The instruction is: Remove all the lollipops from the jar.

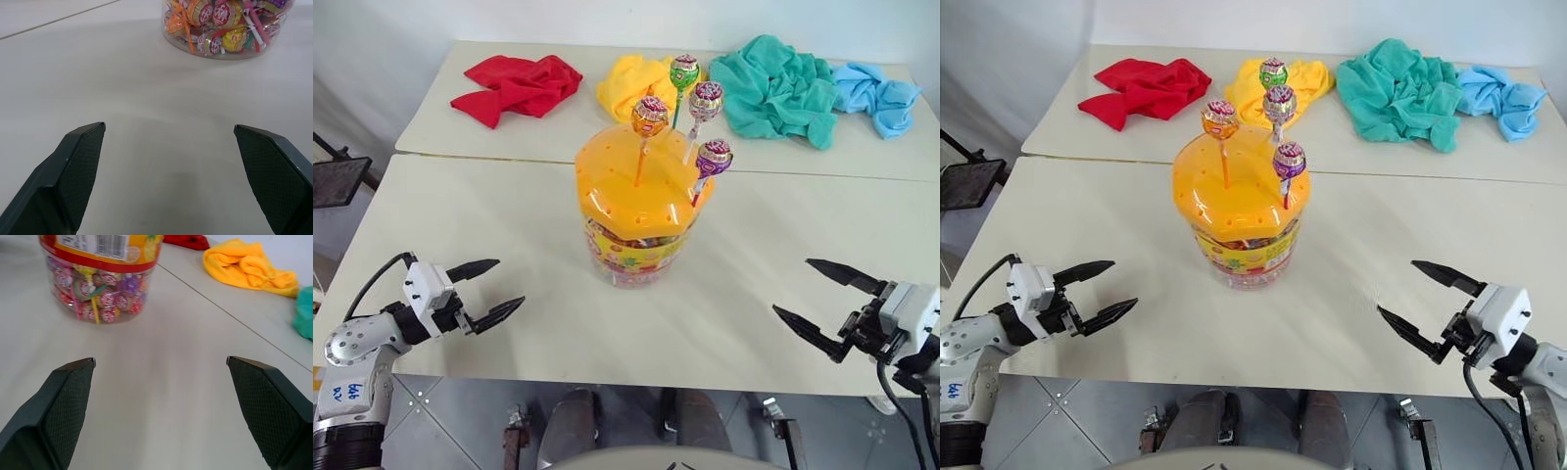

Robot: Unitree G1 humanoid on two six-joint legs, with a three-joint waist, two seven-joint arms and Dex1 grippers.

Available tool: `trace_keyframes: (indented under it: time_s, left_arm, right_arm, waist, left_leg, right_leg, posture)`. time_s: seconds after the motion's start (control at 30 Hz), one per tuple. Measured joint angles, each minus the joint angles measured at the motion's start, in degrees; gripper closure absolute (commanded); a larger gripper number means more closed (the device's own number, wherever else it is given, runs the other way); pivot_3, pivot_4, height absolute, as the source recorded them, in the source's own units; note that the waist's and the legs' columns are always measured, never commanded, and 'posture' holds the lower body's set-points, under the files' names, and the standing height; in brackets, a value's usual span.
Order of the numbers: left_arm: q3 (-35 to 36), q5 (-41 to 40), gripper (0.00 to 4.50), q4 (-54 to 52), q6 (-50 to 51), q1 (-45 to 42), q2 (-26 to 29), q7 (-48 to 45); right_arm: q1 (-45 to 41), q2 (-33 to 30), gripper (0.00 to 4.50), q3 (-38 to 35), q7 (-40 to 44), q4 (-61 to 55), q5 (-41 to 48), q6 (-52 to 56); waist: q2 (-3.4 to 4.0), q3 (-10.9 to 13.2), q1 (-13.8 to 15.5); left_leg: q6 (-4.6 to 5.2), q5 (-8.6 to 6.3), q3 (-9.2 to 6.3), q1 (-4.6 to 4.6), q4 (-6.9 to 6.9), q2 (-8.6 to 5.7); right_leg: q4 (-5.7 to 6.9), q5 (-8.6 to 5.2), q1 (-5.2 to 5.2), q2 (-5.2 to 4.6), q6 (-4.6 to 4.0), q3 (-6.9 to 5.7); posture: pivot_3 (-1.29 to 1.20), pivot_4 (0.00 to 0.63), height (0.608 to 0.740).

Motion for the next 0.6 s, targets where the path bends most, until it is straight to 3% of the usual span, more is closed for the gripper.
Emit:
trace_keyframes:
  time_s: [0.1, 0.17, 0.27, 0.33, 0.4, 0.5, 0.6]
  left_arm:
    - [0.3, -1.65, 0.04, -0.14, 1.7, -0.17, -0.03, -0.1]
    - [1.76, -6.95, 0.04, -0.99, 6.94, -1.46, -0.42, 0.21]
    - [6.46, -22.19, 0.04, -3.75, 20.6, -5.07, 1.62, 0.94]
    - [11.02, -32.7, 0.04, -6.21, 29.7, -9.44, 6.09, 2.76]
    - [13.47, -38.14, 0.04, -7.62, 35.37, -14.6, 10.58, 2.46]
    - [7.44, -37.41, 0.04, -8.04, 37.05, -24.67, 13.22, -3.58]
    - [-1.02, -34.27, 0.04, -6.37, 37.58, -34.74, 11.82, -8.57]
  right_arm:
    - [-0.16, 0.34, 0.0, 0.41, 0.39, 0.51, -0.2, -0.59]
    - [-0.19, 0.83, 0.0, 0.44, 0.45, 0.07, 0.7, -0.68]
    - [0.17, 2.01, 0.0, -0.49, -2.43, -5.8, 7.87, 2.96]
    - [-0.03, 2.0, 0.0, -2.54, -5.04, -11.27, 13.43, 5.37]
    - [-0.1, 2.35, 0.0, -3.98, -7.59, -15.99, 17.58, 6.59]
    - [-1.5, 4.51, 0.0, -2.35, -8.88, -23.18, 20.77, 6.09]
    - [-5.14, 7.2, 0.0, 0.03, -9.19, -26.76, 20.95, 3.66]
  waist:
    - [0.0, 0.0, -0.01]
    - [0.0, 0.0, 0.03]
    - [-0.03, 0.02, -0.03]
    - [-0.04, 0.02, -0.05]
    - [-0.02, 0.0, 0.01]
    - [0.03, -0.01, 0.43]
    - [-0.07, -0.05, 0.16]
  left_leg:
    - [0.0, 0.0, 0.02, 0.0, 0.0, 0.0]
    - [0.0, 0.0, -0.03, 0.0, 0.02, 0.02]
    - [-0.02, 0.0, -0.31, -0.06, 0.13, 0.11]
    - [-0.05, -0.03, -0.67, -0.04, 0.23, 0.09]
    - [-0.02, -0.09, -0.64, 0.02, 0.27, 0.02]
    - [-0.03, -0.09, -0.45, -0.05, 0.38, -0.06]
    - [-0.08, -0.12, -0.16, -0.07, 0.48, 0.01]
  right_leg:
    - [0.0, 0.0, 0.0, 0.0, 0.0, 0.01]
    - [0.06, 0.0, -0.01, 0.0, 0.0, 0.01]
    - [0.23, 0.0, -0.05, 0.0, 0.0, 0.03]
    - [0.25, 0.0, 0.01, -0.01, 0.0, 0.02]
    - [0.26, 0.0, 0.04, -0.02, 0.0, 0.06]
    - [0.29, 0.0, 0.05, 0.0, 0.0, 0.02]
    - [0.3, 0.0, 0.04, 0.15, 0.0, 0.12]
  posture:
    - [0.0, 0.15, 0.74]
    - [0.0, 0.15, 0.74]
    - [0.0, 0.15, 0.74]
    - [0.0, 0.15, 0.74]
    - [0.0, 0.15, 0.74]
    - [0.0, 0.15, 0.74]
    - [0.0, 0.15, 0.74]
